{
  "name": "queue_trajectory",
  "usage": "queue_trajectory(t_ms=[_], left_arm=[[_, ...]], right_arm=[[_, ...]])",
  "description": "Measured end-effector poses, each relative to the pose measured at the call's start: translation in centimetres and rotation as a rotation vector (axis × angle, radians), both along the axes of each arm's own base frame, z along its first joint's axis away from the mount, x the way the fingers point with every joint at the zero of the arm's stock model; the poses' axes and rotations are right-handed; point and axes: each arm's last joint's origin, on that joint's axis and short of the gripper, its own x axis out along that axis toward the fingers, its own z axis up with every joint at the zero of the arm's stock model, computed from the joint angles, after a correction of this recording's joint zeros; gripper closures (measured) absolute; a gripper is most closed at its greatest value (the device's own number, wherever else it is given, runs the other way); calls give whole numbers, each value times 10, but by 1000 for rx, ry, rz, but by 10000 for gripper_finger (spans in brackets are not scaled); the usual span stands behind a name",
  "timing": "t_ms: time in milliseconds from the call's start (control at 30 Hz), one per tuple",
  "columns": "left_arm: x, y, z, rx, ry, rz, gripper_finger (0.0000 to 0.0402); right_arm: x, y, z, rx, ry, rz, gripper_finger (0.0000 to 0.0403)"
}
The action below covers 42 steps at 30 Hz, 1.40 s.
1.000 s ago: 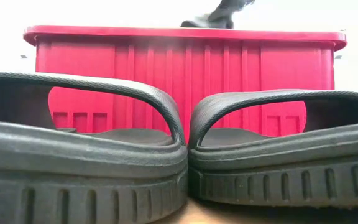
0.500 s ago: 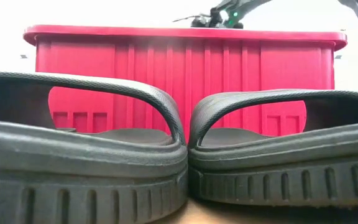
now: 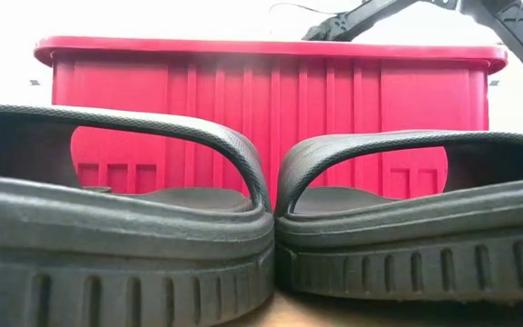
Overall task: Pick and place slides into bin
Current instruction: Put the black slide into the red bin
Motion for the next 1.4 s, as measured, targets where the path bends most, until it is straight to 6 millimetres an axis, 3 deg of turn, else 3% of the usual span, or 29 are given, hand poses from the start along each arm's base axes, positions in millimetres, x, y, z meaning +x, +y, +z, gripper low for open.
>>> queue_trajectory(t_ms=[400, 800, 1400], left_arm=[[3, 1, -10, 4, 85, 17, 394], [2, 2, -10, 6, 85, 22, 394], [2, 2, -11, -13, 90, 29, 394]], right_arm=[[11, -8, -27, -63, 46, -34, 402], [3, -9, -30, -171, 104, 28, 401], [8, -13, -30, -259, 122, -47, 342]])
